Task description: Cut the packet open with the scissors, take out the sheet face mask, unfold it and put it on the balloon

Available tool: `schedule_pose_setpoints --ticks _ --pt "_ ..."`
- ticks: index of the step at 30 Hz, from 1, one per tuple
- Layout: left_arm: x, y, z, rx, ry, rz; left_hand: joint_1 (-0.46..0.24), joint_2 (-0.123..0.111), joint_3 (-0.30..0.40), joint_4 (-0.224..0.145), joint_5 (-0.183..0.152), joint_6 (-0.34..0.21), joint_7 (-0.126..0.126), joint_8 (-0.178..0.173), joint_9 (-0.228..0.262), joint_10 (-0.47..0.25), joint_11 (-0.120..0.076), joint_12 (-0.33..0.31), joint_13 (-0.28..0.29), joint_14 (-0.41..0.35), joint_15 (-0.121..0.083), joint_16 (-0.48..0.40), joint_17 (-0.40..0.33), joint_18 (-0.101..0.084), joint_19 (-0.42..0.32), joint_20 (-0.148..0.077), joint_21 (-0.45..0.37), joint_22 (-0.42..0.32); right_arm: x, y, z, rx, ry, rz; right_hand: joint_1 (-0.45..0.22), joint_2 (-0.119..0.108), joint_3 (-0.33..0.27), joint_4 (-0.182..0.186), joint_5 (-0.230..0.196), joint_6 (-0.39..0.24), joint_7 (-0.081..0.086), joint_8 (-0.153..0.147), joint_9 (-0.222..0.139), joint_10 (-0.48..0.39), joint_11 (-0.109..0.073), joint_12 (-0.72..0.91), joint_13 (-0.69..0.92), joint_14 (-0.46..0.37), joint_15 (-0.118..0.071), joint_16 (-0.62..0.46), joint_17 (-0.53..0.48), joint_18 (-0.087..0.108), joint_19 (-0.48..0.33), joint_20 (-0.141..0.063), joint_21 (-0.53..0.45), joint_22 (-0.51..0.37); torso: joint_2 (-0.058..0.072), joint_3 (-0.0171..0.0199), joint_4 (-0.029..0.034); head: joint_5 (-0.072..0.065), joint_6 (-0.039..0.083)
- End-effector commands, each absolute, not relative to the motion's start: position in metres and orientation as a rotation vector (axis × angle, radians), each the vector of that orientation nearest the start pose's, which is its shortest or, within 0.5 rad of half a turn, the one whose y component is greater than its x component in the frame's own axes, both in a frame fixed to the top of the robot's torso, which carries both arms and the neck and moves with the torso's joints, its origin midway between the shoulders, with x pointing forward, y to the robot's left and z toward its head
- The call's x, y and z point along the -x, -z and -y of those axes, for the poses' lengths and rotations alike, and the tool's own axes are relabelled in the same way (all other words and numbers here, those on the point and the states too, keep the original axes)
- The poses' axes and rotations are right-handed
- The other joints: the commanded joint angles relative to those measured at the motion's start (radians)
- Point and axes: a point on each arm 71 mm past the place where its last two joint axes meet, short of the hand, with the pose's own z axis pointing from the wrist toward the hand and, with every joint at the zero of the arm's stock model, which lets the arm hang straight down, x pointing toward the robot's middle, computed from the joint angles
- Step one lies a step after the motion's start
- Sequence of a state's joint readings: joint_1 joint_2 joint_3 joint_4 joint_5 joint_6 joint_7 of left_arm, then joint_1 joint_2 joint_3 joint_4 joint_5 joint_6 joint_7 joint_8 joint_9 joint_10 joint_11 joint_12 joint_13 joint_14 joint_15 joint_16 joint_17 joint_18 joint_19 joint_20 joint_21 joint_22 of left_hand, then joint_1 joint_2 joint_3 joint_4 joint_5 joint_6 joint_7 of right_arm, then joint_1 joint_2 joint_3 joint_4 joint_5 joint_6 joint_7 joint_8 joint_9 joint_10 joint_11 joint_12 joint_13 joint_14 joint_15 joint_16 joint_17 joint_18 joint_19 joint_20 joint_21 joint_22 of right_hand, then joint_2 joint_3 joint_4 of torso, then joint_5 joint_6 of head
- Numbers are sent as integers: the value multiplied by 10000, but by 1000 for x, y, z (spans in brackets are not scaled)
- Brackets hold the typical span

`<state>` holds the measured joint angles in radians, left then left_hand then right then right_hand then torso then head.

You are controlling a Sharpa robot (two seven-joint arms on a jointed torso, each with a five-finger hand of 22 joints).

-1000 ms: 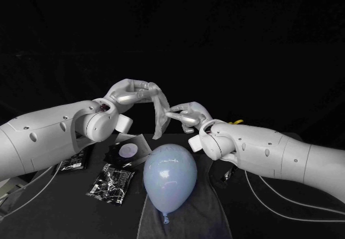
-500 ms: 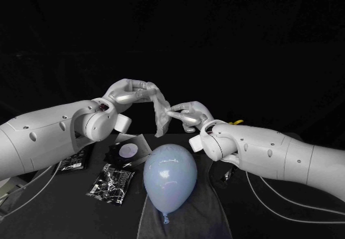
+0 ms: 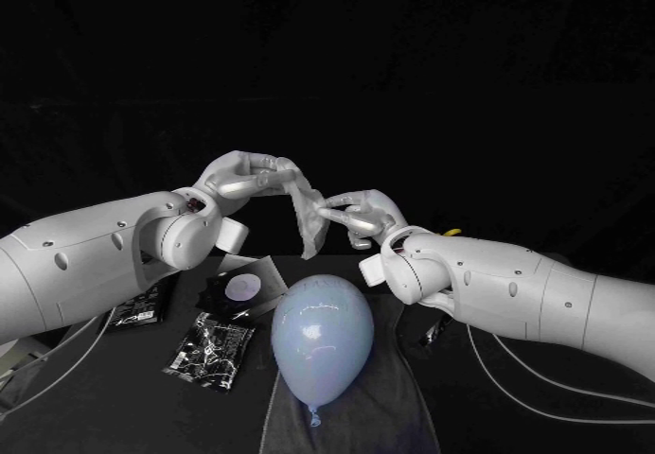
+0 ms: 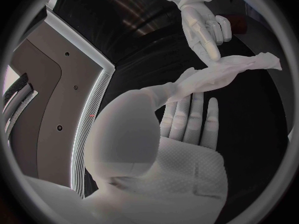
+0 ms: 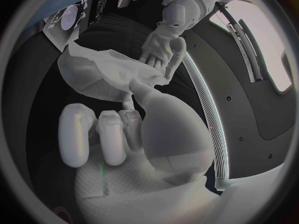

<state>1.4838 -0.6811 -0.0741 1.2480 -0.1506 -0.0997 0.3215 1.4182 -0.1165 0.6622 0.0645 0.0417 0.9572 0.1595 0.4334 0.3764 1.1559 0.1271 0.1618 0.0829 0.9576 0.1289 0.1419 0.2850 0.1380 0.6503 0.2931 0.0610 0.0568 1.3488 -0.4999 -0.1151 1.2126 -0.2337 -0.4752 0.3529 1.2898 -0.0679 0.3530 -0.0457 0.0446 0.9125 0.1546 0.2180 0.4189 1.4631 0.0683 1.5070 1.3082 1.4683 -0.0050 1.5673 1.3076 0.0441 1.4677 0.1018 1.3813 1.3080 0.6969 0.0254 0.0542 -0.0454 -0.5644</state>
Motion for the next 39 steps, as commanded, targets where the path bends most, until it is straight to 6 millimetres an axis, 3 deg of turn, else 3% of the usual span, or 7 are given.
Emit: schedule_pose_setpoints --ticks 1,15,20,23,25,29,39 --pt "-565 53 -192 6967 15977 -14204 1 92 -2 -53 65 33 44 37 837 -54 -2 4 3 -77 -11 -15 21 -135 13 -17 -21 3 -554 134 120 -7369 -13867 -13871 -175 -81 -112 13 33 -275 146 -171 -80 405 170 -60 1932 1025 192 35 2632 -23 108 77 -47 2051 9 -2 4 3 -1" --pt "-564 53 -191 6940 16025 -14238 2 96 0 -61 65 30 45 45 851 -52 -3 9 4 -76 -13 -12 27 -136 6 -17 -22 2 -554 135 114 -7240 -14116 -14261 -271 -259 -389 -1 33 -620 234 -393 -163 370 270 -79 1913 1025 302 35 2632 -10 77 204 -86 2038 4 -1 -1 12 -3" --pt "-564 53 -191 6943 16021 -14239 2 96 0 -61 65 30 45 45 851 -52 -3 9 4 -76 -13 -12 27 -136 6 -17 -22 2 -554 135 114 -7293 -14091 -14139 -250 -64 -410 49 33 -291 218 -242 -104 463 269 16 2002 1025 310 35 2632 -30 135 244 40 2074 5 3 -3 12 -16" --pt "-564 53 -191 6946 16016 -14240 2 96 0 -61 65 30 45 45 851 -52 -3 9 4 -76 -13 -12 27 -136 6 -17 -22 2 -555 134 115 -7401 -14047 -13936 -234 198 -353 132 34 106 113 -63 -48 554 181 104 2086 1025 256 35 2632 -54 204 232 181 2115 4 3 -5 12 -12" --pt "-564 53 -191 6945 15999 -14240 2 96 0 -61 65 30 45 45 851 -52 -3 9 4 -76 -13 -12 27 -136 6 -17 -22 2 -555 134 118 -7536 -13981 -13693 -200 469 -263 219 36 504 -66 121 6 668 30 212 2192 1025 135 35 2632 -85 287 157 345 2162 1 3 -9 13 -9" --pt "-564 53 -192 6952 15972 -14246 2 96 0 -61 65 30 45 45 851 -52 -3 9 4 -76 -13 -12 27 -136 6 -17 -22 2 -556 133 121 -7734 -13888 -13398 -143 717 -156 282 37 788 -229 271 55 763 -113 302 2284 1025 14 35 2632 -113 355 55 480 2201 0 4 -6 11 -7" --pt "-564 53 -193 6952 15929 -14276 2 99 3 -72 65 25 46 53 868 -51 -5 13 6 -75 -14 -10 34 -136 15 -17 -22 3 -557 132 124 -7979 -13775 -13145 -121 705 -161 283 37 855 -329 335 77 832 -221 367 2351 1025 -103 35 2632 -139 413 -70 591 2232 6 5 -9 -10 17"
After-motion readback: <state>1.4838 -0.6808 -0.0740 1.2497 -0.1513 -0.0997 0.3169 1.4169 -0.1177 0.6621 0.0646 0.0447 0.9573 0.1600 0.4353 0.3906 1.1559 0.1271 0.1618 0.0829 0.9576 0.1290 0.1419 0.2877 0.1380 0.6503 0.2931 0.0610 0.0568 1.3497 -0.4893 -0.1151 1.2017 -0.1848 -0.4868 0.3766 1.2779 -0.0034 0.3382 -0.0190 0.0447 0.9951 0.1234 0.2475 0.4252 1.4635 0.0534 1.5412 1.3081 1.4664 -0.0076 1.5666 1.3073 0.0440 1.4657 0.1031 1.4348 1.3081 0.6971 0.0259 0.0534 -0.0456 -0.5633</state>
